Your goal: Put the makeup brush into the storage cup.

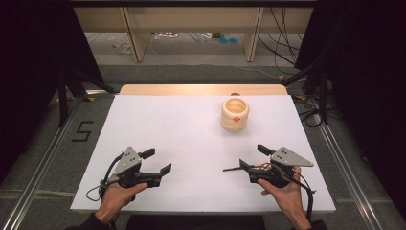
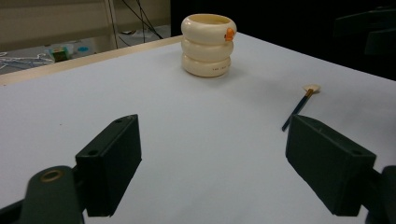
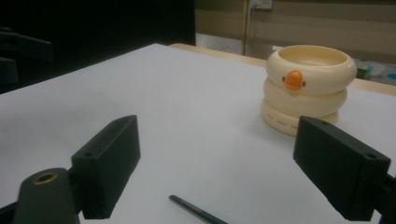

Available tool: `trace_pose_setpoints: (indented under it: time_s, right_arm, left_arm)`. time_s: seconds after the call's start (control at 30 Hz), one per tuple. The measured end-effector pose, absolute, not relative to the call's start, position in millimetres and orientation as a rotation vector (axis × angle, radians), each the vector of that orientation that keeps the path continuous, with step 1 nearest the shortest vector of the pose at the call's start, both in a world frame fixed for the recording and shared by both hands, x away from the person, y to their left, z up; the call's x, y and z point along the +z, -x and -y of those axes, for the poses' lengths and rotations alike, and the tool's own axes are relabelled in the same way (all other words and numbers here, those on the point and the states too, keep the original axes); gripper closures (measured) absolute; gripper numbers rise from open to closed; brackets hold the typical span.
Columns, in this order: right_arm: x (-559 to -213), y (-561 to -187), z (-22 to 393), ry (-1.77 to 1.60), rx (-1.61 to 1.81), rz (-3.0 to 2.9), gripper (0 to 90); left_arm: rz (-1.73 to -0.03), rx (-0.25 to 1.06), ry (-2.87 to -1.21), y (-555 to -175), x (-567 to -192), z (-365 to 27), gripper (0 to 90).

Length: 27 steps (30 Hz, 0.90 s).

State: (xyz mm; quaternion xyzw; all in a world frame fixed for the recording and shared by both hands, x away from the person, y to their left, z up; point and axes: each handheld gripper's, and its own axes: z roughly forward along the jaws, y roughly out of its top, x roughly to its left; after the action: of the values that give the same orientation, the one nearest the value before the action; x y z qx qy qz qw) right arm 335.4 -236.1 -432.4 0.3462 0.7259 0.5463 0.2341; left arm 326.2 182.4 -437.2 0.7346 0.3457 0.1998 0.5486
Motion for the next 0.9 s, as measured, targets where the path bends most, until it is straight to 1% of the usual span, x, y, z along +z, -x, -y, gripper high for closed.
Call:
trace_pose_setpoints:
  time_s: [0.53,0.73,0.9]
  right_arm:
    - [-438,-338,234,-0.971,1.442,-2.093,20.3]
    - [-439,-341,239,-0.982,1.368,-2.178,20.9]
    - [-440,-347,243,-0.923,1.27,-2.287,23.1]
  left_arm:
    - [-0.825,0.457,-1.731,-327,-439,-181,17.9]
    - [-0.833,0.46,-1.736,-326,-438,-182,17.9]
    - [-0.829,0.468,-1.739,-327,-438,-182,17.9]
